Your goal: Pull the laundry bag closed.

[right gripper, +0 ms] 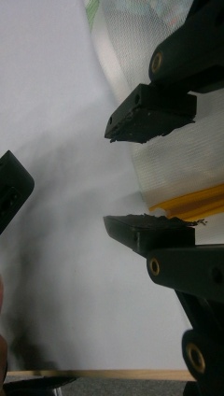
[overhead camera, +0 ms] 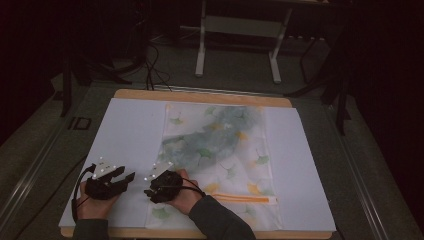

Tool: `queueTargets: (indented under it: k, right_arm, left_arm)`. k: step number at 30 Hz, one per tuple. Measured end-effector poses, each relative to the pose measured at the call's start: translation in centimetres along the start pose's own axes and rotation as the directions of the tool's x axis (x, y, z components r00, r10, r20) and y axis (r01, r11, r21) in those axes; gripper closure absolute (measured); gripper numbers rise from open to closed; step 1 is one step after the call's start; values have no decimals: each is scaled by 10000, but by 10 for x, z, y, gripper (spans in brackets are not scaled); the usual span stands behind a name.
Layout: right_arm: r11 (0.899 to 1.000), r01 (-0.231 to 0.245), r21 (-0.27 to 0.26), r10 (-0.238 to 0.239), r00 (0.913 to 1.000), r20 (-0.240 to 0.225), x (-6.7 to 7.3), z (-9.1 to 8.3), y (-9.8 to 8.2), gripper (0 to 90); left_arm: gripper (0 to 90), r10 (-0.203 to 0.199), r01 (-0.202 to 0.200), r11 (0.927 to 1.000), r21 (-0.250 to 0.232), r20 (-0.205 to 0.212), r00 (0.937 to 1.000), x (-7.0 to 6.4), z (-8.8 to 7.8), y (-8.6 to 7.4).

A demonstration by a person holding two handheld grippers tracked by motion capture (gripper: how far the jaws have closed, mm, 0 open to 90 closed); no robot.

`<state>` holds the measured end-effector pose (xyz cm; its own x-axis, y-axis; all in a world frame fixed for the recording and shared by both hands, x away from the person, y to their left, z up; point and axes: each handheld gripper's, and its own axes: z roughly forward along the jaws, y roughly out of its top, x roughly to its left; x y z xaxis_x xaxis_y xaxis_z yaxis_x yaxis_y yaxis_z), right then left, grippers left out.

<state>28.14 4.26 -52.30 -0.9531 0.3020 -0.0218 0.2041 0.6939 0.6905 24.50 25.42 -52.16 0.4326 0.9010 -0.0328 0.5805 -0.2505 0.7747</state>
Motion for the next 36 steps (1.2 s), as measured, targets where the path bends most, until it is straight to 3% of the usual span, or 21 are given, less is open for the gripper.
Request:
queueTargets:
  k: [7, 18, 24, 36]
  right_arm:
    - [9998, 94, 169, -93, 10000, -33, 1, 5, -2, 513]
    - [9992, 254, 293, -245, 9992, -320, 0, -4, -8, 518]
    - [9975, 595, 370, -561, 9948, -853, -4, -9, -16, 619]
    - [9945, 966, 401, -900, 9855, -1437, -6, -8, -18, 763]
  left_arm:
    - [530, -6, 6, 10000, 4, 2, 10000, 0, 0, 0]
    - [530, -20, 20, 10000, 0, -5, 10000, 0, 0, 0]
    - [530, -5, 5, 10000, 11, -5, 10000, -1, 1, 0]
    - [530, 69, -69, 10000, 63, 53, 10000, -2, 2, 0]
